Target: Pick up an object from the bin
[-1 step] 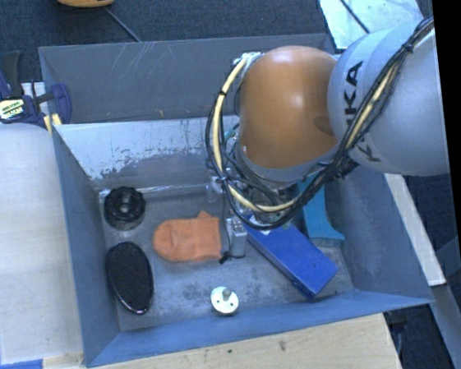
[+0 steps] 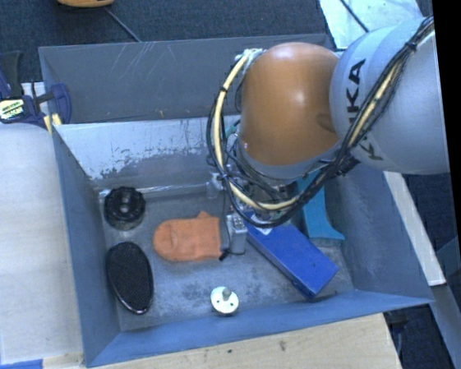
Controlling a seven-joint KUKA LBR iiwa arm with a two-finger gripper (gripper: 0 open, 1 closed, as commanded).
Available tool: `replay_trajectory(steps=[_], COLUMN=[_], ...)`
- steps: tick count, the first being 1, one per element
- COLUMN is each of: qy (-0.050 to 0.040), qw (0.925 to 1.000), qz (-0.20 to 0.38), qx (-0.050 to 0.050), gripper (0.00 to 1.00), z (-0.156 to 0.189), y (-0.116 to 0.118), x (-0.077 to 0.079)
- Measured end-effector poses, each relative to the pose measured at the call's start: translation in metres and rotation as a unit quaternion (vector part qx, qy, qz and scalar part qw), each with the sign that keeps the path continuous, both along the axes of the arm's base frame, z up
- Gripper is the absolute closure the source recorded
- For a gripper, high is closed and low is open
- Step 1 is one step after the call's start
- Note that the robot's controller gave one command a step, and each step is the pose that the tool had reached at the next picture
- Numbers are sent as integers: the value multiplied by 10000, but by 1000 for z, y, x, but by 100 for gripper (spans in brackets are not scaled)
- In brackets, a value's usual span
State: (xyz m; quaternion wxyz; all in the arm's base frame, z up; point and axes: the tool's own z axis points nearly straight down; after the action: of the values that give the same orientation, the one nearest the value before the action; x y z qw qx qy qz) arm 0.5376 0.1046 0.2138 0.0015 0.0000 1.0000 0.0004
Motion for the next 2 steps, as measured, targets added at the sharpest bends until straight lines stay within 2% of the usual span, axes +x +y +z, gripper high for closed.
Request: replay_trajectory(steps=[1,2], qy=[-26,22], qw=[10000,10000], qz=[50,39], qx=[5,-3], gripper=[0,0], z=[-63,-129], y=[-1,-1], x=[19,22])
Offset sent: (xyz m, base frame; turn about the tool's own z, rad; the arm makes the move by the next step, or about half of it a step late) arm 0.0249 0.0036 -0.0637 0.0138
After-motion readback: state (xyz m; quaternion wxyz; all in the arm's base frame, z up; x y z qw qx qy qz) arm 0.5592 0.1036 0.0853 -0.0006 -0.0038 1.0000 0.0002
